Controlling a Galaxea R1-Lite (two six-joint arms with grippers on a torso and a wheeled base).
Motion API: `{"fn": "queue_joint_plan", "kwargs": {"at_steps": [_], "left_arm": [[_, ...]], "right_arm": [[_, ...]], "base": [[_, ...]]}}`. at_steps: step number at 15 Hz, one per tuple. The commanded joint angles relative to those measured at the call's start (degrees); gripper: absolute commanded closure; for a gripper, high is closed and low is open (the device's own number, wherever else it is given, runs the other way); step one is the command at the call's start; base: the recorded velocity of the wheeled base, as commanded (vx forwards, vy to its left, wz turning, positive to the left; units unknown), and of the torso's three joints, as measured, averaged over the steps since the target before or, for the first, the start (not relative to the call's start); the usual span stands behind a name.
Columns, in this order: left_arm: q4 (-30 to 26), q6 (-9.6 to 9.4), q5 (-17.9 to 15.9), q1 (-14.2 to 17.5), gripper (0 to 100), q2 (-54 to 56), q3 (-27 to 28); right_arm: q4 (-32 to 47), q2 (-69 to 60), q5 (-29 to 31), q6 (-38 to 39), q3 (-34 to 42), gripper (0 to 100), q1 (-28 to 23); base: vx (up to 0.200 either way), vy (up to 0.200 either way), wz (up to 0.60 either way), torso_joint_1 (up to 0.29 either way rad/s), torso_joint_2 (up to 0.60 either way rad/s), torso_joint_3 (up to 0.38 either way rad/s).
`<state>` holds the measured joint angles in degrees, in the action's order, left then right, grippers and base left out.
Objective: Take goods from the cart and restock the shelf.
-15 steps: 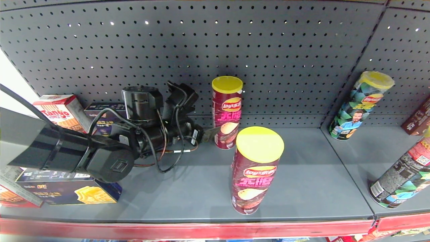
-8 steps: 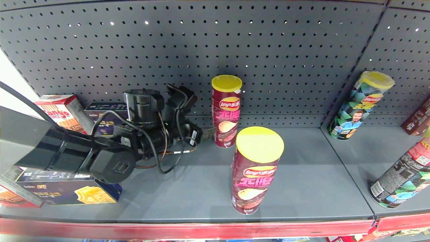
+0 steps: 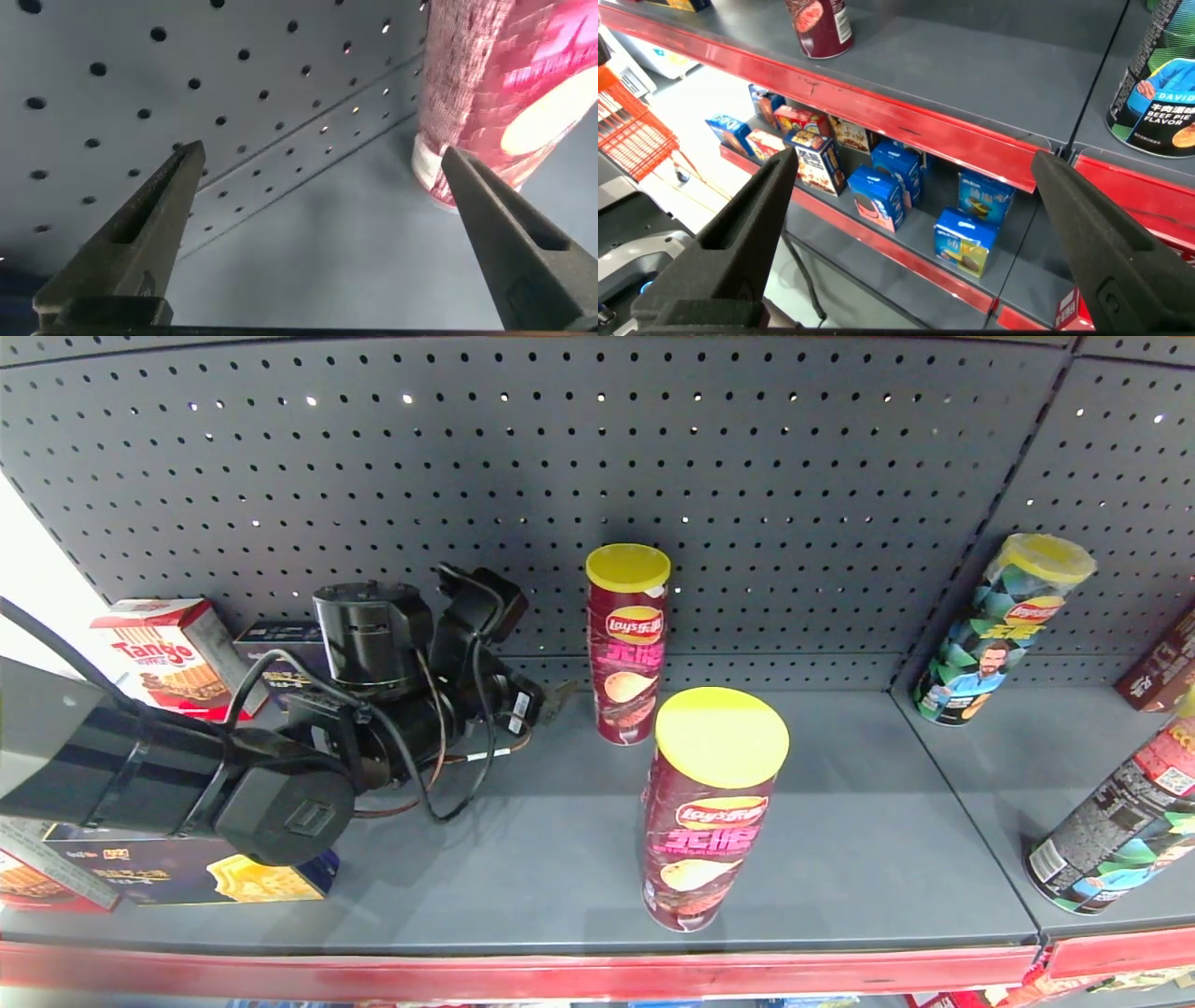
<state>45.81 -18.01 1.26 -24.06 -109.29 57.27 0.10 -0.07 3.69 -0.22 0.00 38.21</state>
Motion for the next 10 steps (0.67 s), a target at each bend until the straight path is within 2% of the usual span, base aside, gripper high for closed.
{"fn": "queue_joint_plan", "kwargs": {"at_steps": [1, 10], "left_arm": [[0.0, -0.19, 0.3, 0.3, 0, 0.0, 0.6], [-0.4, 0.16, 0.4, -0.5, 0, -5.2, 4.6]], "right_arm": [[0.0, 0.1, 0.0, 0.0, 0.0, 0, 0.0], [0.0, 0.1, 0.0, 0.0, 0.0, 0, 0.0]], "base": [[0.0, 0.0, 0.0, 0.0, 0.0, 0.0], [0.0, 0.0, 0.0, 0.0, 0.0, 0.0]]}}
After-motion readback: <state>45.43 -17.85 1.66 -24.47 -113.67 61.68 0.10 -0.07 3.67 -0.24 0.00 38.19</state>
